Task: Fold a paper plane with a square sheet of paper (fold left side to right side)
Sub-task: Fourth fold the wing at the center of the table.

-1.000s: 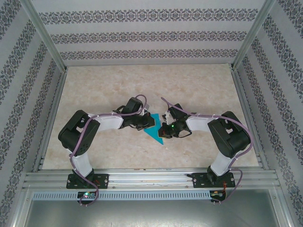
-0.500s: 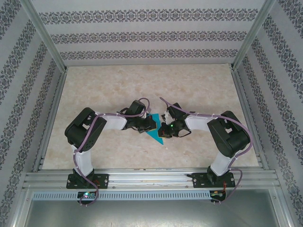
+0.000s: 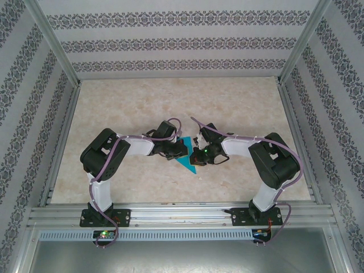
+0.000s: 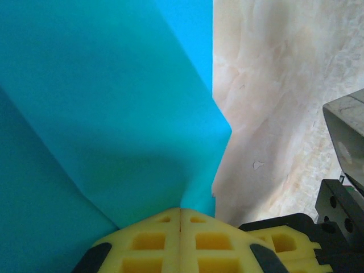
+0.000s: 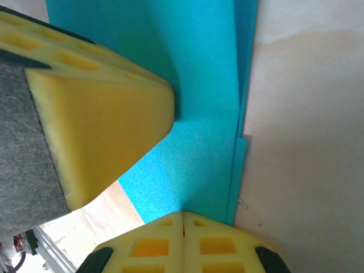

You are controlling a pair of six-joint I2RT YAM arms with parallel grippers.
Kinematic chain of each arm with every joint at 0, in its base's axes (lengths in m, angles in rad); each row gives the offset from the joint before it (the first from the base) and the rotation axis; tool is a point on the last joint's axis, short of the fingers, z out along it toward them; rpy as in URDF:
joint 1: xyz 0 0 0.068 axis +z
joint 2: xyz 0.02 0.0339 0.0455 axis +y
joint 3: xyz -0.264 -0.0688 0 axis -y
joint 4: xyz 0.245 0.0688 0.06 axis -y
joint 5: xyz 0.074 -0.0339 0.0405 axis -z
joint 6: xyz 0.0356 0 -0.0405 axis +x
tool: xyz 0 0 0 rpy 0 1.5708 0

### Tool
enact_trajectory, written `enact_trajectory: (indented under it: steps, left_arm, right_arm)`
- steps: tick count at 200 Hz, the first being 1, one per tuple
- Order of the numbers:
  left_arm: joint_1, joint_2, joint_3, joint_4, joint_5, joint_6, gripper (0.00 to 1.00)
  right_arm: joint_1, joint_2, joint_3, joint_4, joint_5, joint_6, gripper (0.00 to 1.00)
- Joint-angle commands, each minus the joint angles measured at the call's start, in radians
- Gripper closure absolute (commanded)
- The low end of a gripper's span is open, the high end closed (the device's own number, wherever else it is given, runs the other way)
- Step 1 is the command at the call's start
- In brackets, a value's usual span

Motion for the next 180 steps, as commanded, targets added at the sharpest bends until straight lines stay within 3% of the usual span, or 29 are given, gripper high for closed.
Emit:
enact_trajectory:
  steps: [1, 180]
  left_arm:
    - [0.006, 0.035, 0.014, -0.053, -0.082, 0.041, 0.98]
    - [0.195, 0.139, 0.181, -0.158, -0.075, 0.206, 0.98]
  right_arm:
    - [0.014, 0.071, -0.039, -0.158, 0.172, -0.032, 1.0]
    - [0.018, 0.087, -0.04, -0.179, 0.13, -0.043, 1.0]
